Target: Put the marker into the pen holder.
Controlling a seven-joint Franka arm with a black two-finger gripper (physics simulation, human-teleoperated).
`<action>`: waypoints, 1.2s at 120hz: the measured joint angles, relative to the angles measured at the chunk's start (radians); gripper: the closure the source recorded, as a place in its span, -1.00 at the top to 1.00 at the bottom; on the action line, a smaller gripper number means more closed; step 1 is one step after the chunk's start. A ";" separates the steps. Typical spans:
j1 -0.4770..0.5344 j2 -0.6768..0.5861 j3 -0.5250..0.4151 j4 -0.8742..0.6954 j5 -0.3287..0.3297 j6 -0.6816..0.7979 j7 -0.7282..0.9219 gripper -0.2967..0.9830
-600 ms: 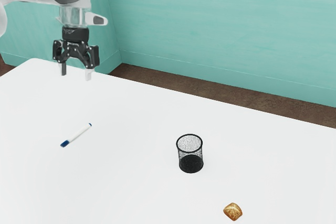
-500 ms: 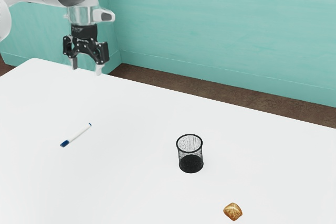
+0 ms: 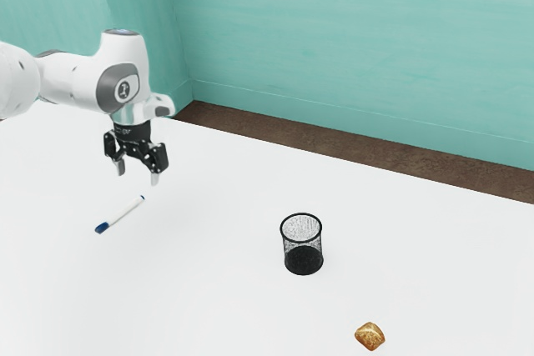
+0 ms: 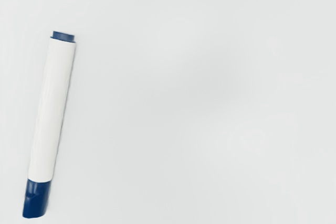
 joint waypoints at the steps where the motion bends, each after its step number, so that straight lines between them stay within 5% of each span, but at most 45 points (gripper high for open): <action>1: 0.000 0.008 0.002 0.002 0.000 0.008 0.005 0.54; 51: 0.001 0.078 0.090 -0.112 -0.014 0.249 0.243 0.54; 96: 0.009 0.209 0.126 0.017 -0.098 0.237 0.383 0.52; 144: 0.020 0.257 0.132 0.059 -0.136 0.213 0.463 0.14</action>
